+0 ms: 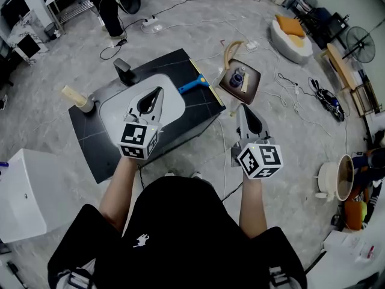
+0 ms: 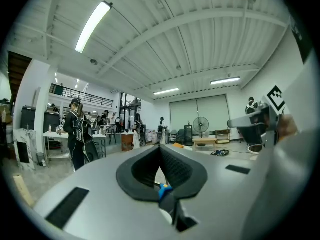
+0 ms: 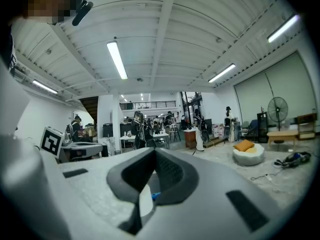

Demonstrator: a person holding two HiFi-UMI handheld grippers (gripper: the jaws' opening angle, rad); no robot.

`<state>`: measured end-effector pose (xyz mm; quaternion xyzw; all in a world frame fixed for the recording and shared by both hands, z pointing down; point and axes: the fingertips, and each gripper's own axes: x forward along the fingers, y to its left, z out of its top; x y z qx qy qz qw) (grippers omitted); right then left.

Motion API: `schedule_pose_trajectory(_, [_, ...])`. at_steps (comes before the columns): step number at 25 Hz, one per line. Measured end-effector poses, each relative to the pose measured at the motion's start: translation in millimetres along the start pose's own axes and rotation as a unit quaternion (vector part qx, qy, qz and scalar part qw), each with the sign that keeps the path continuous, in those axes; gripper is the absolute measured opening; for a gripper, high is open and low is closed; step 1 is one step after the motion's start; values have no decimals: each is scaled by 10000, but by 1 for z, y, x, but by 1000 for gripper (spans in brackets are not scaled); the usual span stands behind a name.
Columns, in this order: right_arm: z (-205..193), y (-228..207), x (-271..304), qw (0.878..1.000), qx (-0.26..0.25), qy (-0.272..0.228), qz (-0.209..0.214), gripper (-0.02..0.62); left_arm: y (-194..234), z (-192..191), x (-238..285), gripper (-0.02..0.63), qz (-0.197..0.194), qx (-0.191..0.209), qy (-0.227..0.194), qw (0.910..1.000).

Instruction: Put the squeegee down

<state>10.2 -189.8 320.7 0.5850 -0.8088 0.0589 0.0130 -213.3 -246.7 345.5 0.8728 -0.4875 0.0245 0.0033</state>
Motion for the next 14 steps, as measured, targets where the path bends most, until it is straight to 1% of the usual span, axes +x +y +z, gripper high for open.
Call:
schedule_pose_trajectory(7, [-7, 1, -4, 10000, -6, 57, -28, 2, -7, -5, -2, 3, -80, 60, 63, 9999])
schedule_pose_trajectory(14, [-13, 9, -2, 9999, -30, 106, -76, 2, -2, -11, -6, 3, -142, 97, 128, 9998])
